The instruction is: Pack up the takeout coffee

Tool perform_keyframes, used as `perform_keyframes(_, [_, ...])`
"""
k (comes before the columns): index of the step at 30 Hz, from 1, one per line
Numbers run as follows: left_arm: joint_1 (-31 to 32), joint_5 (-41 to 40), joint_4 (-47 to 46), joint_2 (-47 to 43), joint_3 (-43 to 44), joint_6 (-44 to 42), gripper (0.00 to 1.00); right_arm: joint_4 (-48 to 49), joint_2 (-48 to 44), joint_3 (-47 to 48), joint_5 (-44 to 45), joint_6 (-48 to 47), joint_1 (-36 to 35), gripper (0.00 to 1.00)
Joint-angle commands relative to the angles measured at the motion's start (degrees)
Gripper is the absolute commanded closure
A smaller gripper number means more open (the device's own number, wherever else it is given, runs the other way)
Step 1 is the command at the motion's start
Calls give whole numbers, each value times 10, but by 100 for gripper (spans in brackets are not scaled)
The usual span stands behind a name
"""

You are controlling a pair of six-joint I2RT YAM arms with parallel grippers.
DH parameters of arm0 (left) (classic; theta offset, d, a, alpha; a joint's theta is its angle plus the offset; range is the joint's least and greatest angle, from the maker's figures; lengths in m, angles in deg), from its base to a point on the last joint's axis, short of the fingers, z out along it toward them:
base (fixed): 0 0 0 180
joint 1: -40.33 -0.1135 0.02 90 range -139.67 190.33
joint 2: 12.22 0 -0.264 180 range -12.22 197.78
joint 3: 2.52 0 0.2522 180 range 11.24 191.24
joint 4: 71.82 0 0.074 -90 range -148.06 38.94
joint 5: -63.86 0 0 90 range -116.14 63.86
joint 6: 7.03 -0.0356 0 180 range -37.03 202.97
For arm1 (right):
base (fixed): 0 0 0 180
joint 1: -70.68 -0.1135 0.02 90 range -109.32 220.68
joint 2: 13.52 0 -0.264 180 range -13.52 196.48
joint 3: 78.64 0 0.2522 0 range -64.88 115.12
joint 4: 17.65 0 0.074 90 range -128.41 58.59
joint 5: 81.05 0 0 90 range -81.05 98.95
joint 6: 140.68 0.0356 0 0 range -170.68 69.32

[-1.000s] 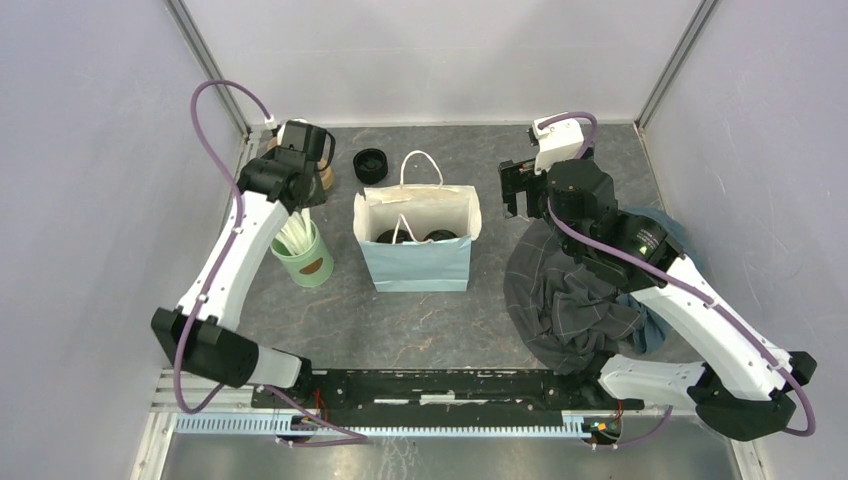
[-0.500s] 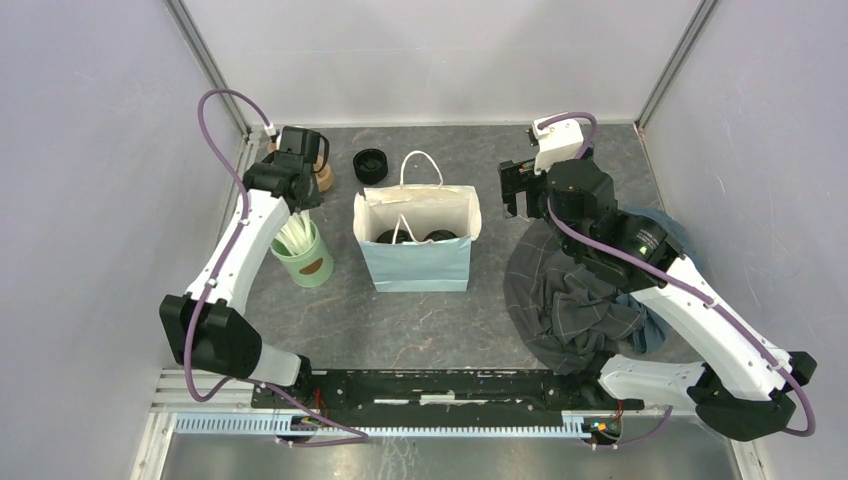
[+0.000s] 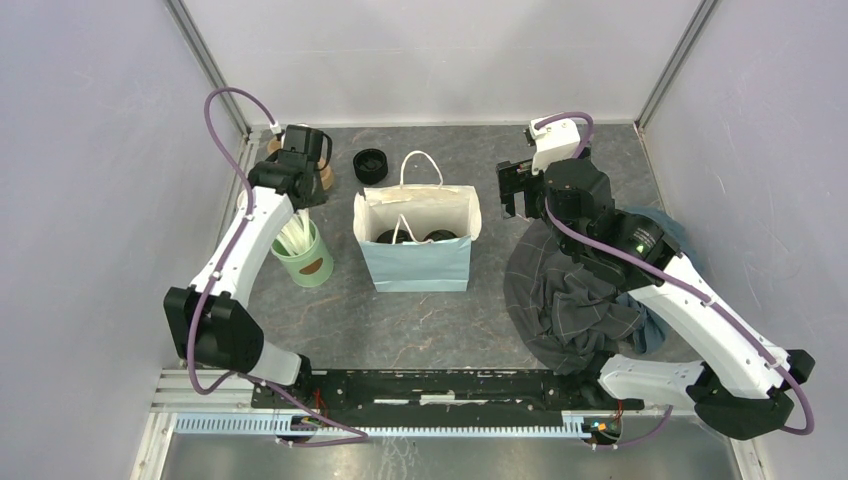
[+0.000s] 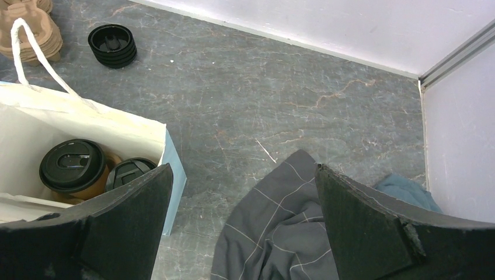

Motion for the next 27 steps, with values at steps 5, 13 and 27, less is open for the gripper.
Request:
perform_keyframes(5, [-4, -29, -18, 14, 10, -40, 62, 8, -3, 5, -3, 4, 1, 2])
perform_keyframes(13, [-4, -28, -6, 15, 15, -42, 78, 9, -1, 7, -7, 4, 1, 2])
perform_keyframes(27, [-4, 7, 103, -48, 128, -45, 91, 16, 0, 12, -17, 5, 2, 2])
